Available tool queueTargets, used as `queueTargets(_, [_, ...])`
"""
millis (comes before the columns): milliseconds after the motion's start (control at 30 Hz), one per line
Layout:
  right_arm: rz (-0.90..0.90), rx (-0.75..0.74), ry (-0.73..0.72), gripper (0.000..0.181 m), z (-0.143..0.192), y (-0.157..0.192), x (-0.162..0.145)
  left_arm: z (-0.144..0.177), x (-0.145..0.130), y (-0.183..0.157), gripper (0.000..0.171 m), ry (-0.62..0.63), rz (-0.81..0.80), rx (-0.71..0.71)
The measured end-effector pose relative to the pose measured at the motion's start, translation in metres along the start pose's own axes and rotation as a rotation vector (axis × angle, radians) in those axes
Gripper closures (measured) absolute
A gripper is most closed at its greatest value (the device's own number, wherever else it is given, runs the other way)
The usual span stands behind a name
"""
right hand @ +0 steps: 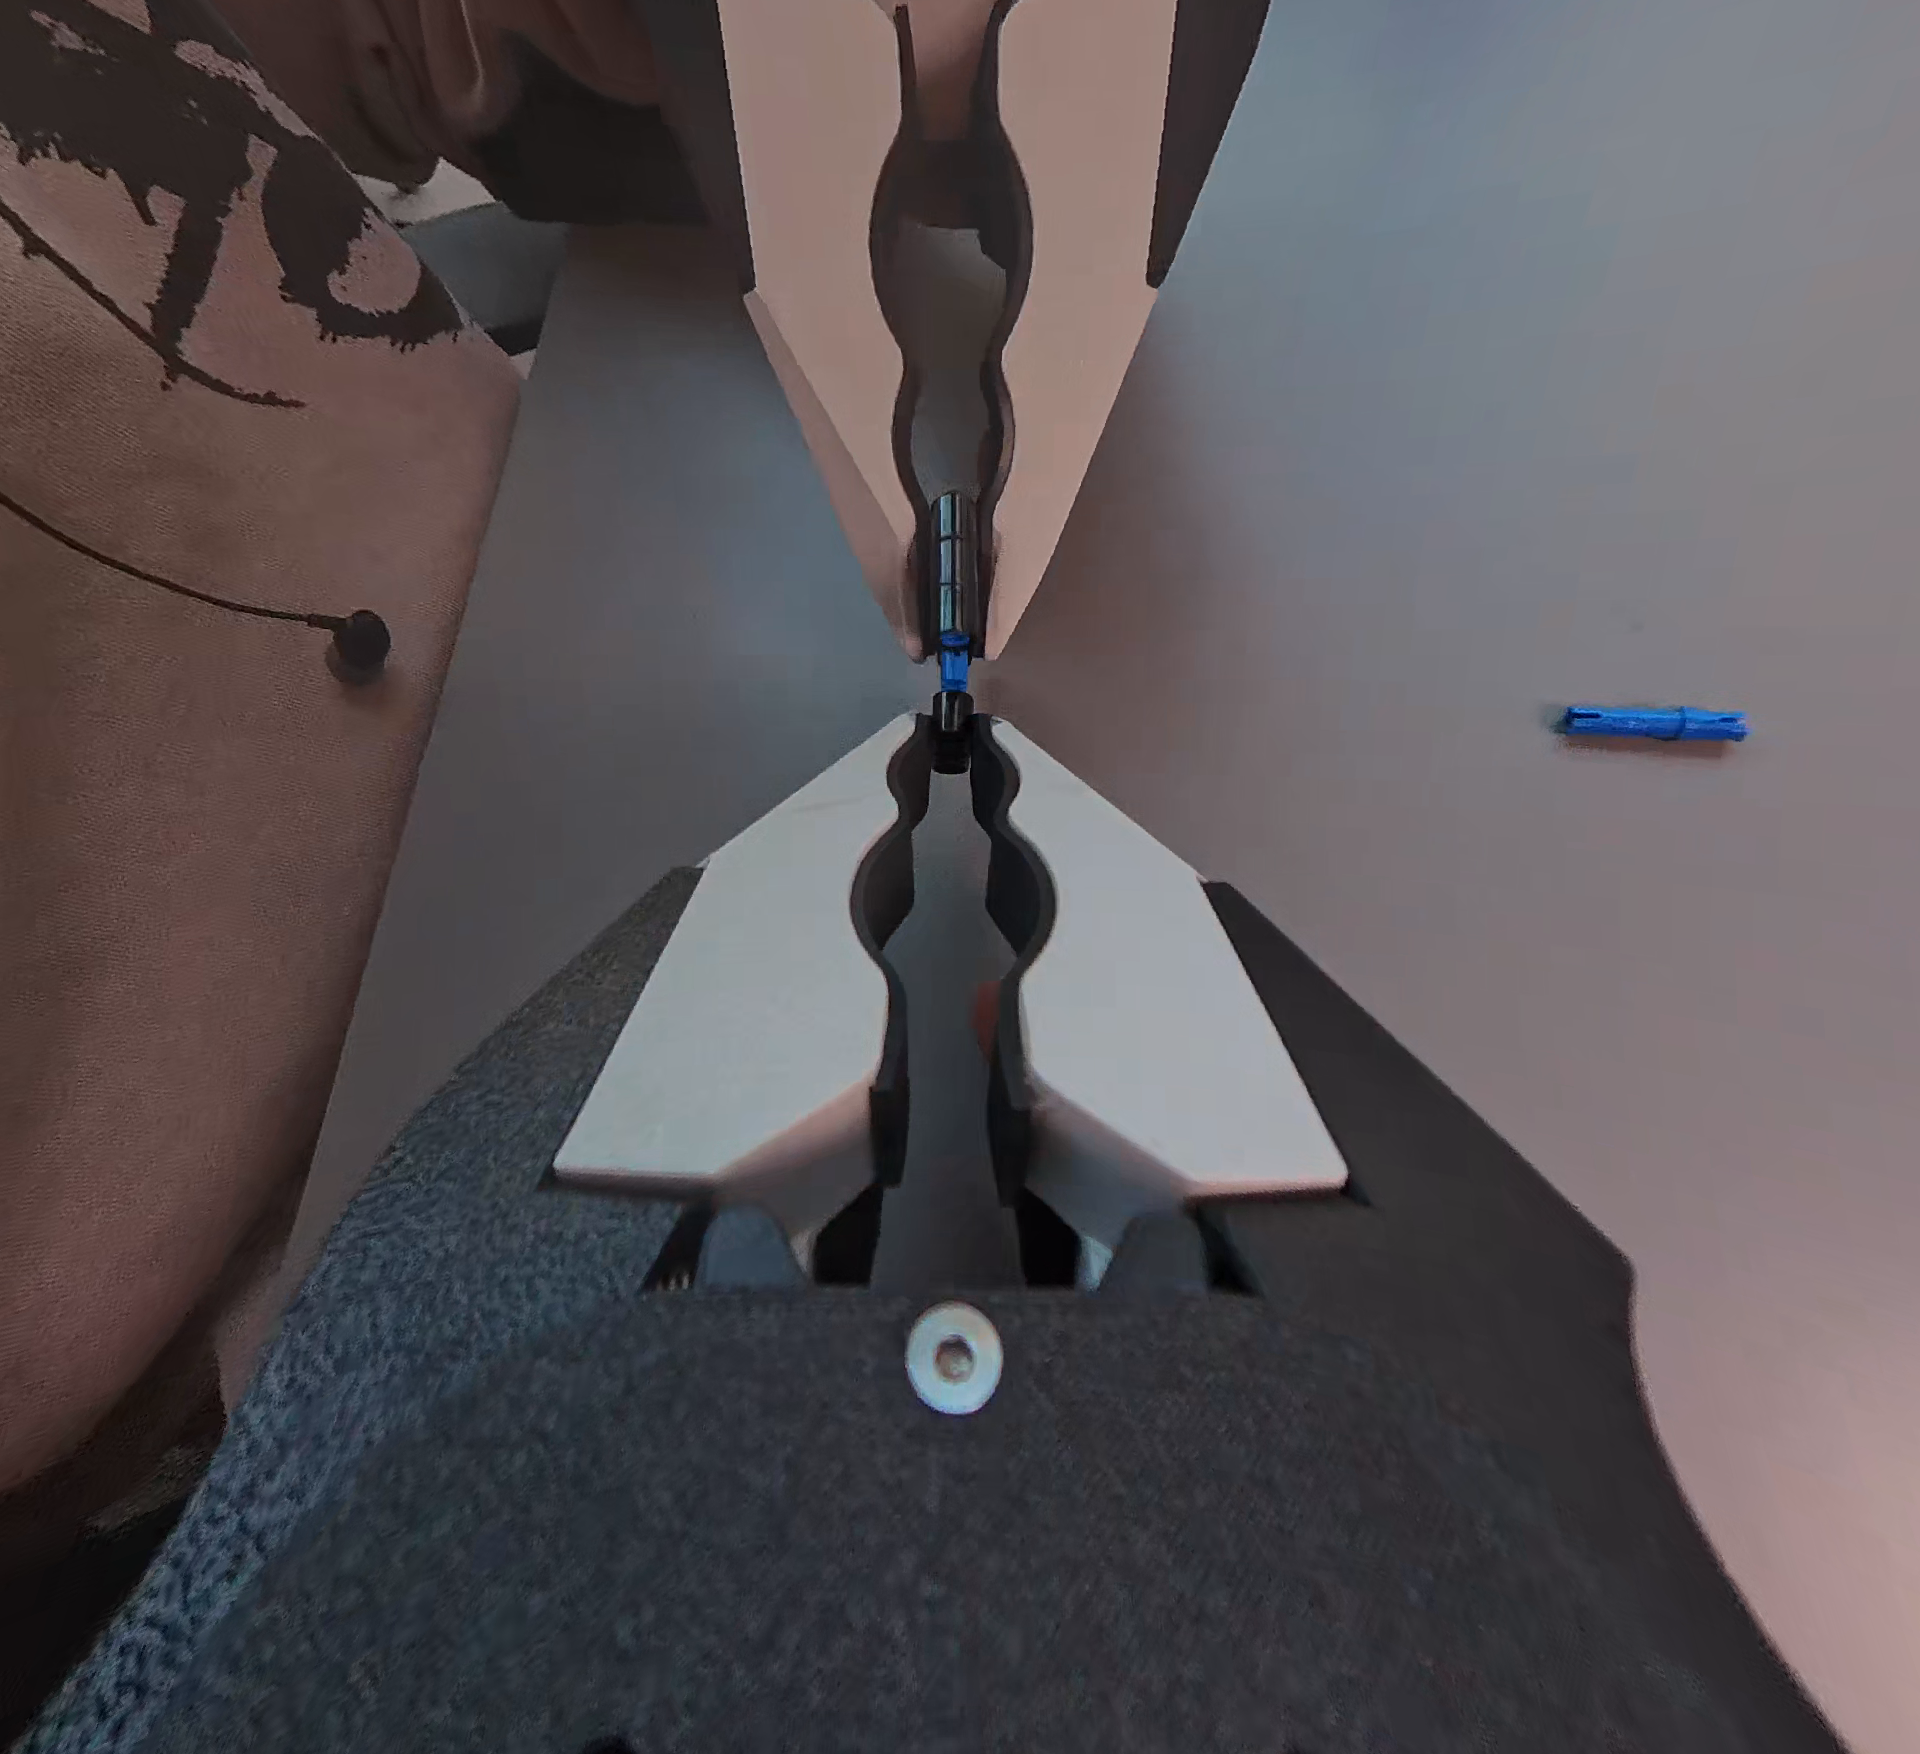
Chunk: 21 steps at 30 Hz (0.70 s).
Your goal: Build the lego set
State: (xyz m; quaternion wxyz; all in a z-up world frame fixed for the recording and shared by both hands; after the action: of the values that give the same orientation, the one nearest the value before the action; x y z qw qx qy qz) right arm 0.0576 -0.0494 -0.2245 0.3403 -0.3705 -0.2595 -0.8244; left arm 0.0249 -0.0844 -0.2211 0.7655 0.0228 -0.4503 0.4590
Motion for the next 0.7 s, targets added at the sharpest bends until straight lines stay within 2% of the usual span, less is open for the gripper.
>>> queueTargets(333, [-0.043, 0.013, -0.031, 0.177, 0.001, 0.001, 0.001, 0.003, 0.011, 0.0, 0.166, -0.128, 0.125, -0.085])
queueTargets(500, [-0.122, 0.013, -0.157, 0.177, 0.011, -0.006, 0.012, 0.015, 0.022, 0.004, 0.166, -0.257, 0.204, -0.124])
queueTargets(600, [-0.103, 0.009, -0.115, 0.177, 0.006, -0.003, 0.008, 0.009, 0.017, 0.002, 0.166, -0.211, 0.152, -0.098])
queueTargets(700, [-0.113, -0.013, -0.115, 0.178, 0.005, -0.004, 0.008, 0.01, 0.018, 0.003, 0.166, -0.231, 0.142, -0.081])
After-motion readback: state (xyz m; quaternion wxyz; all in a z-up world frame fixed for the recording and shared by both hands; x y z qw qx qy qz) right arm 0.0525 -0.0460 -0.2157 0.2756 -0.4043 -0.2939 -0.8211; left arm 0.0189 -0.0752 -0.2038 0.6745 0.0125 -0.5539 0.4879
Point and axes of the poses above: each gripper's, where its closed fingertips meet, z back along the fingers, x out of its top, y = z × x across the jaws, the point moved 3 cm from there along z, back along the fingers, and after that the axes turned 7 degrees about z, right-handed, at the moved point
